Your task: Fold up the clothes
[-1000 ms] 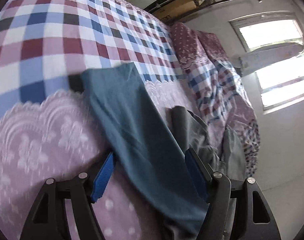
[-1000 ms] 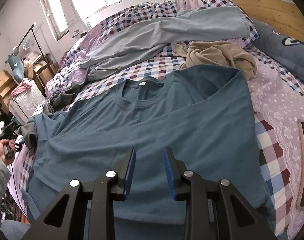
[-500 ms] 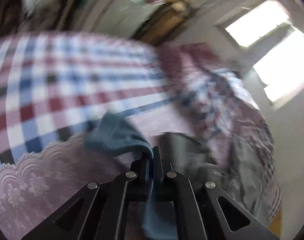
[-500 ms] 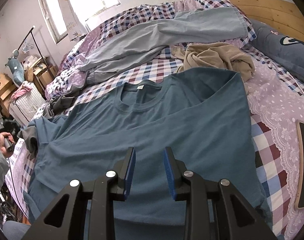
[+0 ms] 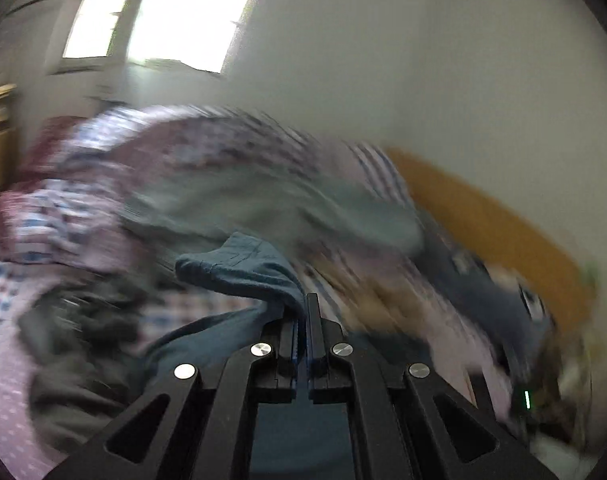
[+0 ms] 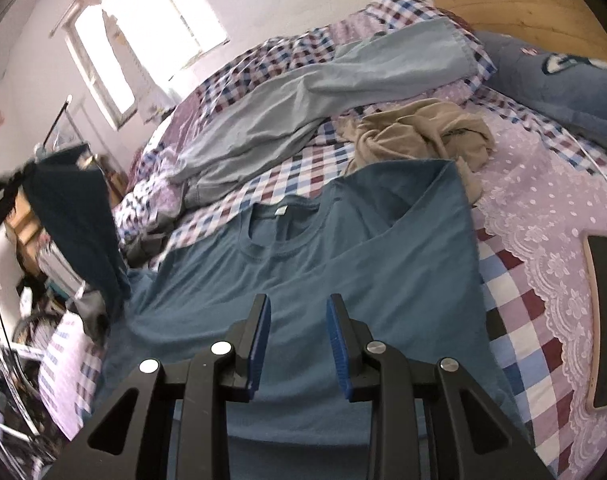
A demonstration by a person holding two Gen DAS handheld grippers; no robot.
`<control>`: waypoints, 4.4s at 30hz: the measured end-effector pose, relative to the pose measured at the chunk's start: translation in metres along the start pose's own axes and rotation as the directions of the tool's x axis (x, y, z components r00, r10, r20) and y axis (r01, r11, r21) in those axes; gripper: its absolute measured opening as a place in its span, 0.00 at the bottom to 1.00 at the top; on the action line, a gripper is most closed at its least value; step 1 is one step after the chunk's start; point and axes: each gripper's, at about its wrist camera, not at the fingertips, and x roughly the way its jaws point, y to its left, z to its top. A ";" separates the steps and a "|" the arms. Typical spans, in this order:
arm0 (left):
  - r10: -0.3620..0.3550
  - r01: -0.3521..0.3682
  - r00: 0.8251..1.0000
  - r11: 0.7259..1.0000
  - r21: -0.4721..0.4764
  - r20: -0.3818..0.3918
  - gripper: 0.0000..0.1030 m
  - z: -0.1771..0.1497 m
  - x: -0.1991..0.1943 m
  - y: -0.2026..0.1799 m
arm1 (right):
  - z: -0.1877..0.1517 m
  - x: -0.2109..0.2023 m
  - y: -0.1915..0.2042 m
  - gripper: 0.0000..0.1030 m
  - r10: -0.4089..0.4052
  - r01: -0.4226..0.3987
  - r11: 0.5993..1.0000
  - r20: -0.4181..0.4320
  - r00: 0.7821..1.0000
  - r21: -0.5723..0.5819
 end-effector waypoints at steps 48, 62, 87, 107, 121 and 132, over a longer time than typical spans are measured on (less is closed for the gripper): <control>-0.291 0.234 0.929 0.941 -0.245 -0.229 0.51 -0.247 0.087 -0.069 | -0.033 0.072 0.058 0.05 0.112 -0.199 0.946 -0.317 0.942 -0.256; -0.342 0.333 0.898 0.939 -0.081 -0.277 0.28 -0.260 0.090 -0.108 | -0.038 0.012 0.015 0.44 0.116 -0.197 0.952 -0.320 0.940 -0.233; 0.045 0.014 0.994 0.855 -0.519 0.102 0.55 -0.207 0.000 0.091 | -0.043 0.038 0.012 0.01 0.021 -0.087 0.979 -0.336 0.942 -0.183; 0.298 -0.308 0.947 0.753 -0.581 -0.116 0.55 -0.229 0.000 0.150 | 0.012 0.027 -0.055 0.28 -0.044 0.067 0.992 -0.206 0.977 0.104; 0.295 -0.320 0.945 0.759 -0.567 -0.139 0.55 -0.228 0.011 0.146 | -0.045 0.026 -0.023 0.41 0.031 -0.004 0.997 -0.372 0.928 0.072; 0.252 -0.257 0.963 0.769 -0.585 -0.092 0.55 -0.222 0.005 0.142 | -0.025 0.010 0.000 0.02 -0.046 0.021 0.996 -0.305 0.951 -0.086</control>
